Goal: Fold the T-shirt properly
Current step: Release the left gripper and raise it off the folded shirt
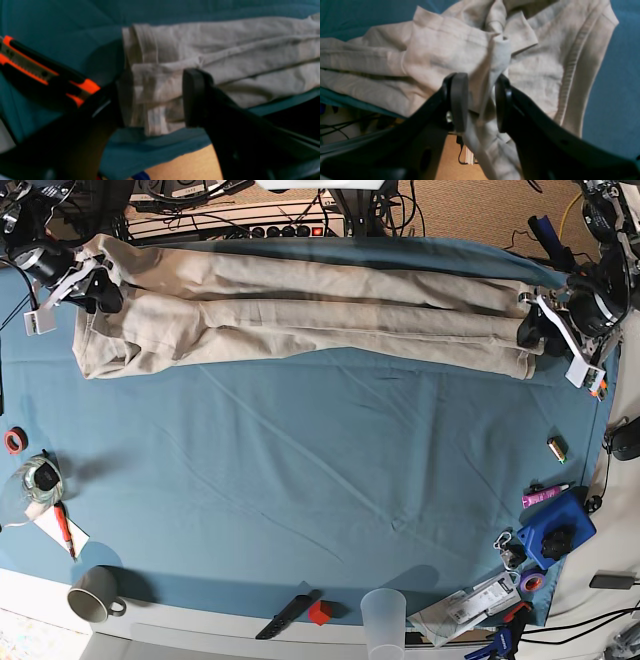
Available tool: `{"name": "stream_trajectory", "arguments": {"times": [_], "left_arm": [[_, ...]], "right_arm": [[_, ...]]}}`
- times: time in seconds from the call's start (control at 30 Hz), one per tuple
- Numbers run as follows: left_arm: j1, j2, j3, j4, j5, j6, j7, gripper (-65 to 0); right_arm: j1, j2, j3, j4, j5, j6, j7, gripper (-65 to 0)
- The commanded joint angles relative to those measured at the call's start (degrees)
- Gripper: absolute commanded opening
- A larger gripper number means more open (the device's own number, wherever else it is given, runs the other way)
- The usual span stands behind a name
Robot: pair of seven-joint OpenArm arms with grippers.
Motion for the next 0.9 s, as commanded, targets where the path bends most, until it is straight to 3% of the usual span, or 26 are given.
{"name": "stream_trajectory", "arguments": {"times": [0.0,0.33,0.5,0.67,0.8,0.87], "left_arm": [[-0.2,-0.8,-0.4,0.8,-1.0,0.0,-1.5,-33.2],[-1.4,1.9,1.2,-10.9,2.4,1.3,-3.0,-33.2],[-1.4,1.9,2.6,-16.1,-0.3,0.4,-0.7,-33.2],[-1.6,1.9,8.2,-20.1,0.6,0.4,-1.1,-33.2],[-1.6,1.9,12.9,-20.9,0.5,1.7,1.7,-33.4],[-1.6,1.9,13.8,-20.9,0.5,1.7,1.7,-37.5]], "right_arm": [[0.0,1.1,0.5,0.9,1.6,-0.1,1.0,-46.1],[0.0,1.1,0.5,0.9,1.8,-0.1,1.0,-46.1],[0.0,1.1,0.5,0.9,1.7,-0.1,1.0,-46.1],[0.0,1.1,0.5,0.9,1.8,-0.1,1.0,-46.1],[0.0,1.2,0.5,0.9,1.7,-0.1,1.0,-46.1],[0.0,1.6,0.5,0.9,1.7,-0.1,1.0,-46.1]]}}
